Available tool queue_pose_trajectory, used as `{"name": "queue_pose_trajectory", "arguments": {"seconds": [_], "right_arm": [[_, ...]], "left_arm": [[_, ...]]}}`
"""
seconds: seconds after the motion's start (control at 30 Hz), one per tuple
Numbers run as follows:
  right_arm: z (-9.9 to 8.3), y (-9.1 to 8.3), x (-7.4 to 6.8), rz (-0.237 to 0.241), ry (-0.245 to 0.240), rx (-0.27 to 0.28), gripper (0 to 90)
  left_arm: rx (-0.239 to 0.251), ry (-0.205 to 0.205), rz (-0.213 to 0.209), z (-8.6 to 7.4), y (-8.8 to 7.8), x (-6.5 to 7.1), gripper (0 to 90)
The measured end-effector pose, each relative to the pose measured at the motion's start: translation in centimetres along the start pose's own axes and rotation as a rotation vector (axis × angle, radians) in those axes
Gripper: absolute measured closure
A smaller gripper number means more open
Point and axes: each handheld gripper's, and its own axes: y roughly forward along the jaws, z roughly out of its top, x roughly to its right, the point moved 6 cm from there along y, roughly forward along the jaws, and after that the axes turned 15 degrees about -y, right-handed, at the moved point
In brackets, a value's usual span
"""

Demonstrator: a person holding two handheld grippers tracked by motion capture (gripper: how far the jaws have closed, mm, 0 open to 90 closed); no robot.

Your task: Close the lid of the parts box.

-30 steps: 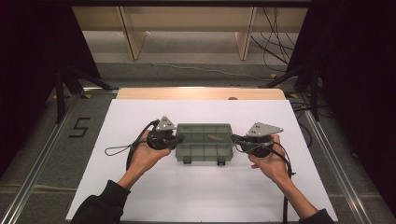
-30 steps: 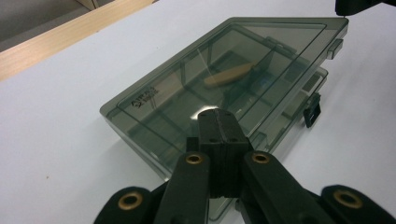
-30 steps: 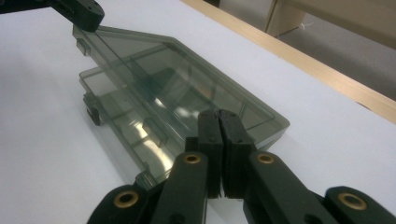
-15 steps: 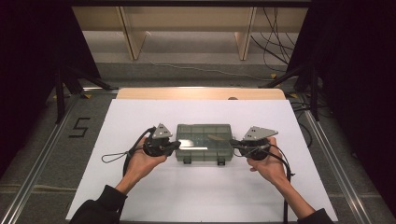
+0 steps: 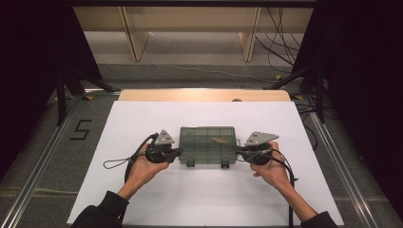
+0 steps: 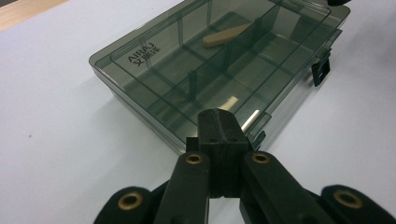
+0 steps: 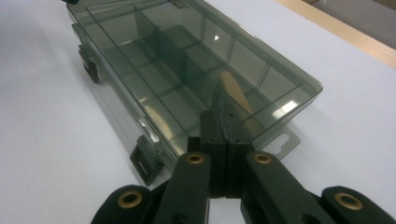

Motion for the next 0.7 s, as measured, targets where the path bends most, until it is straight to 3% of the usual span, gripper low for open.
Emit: {"name": "queue_pose_trajectory", "arguments": {"seconds": [0.43, 0.7], "right_arm": [[-0.52, 0.40, 0.08, 0.003, -0.002, -0.019, 90.0], [-0.62, 0.54, -0.02, 0.011, 0.000, -0.020, 90.0]], "left_arm": [[-0.013, -0.010, 0.001, -0.63, 0.62, -0.01, 89.9], [-0.019, 0.010, 0.001, -0.70, 0.61, -0.30, 89.9]]}}
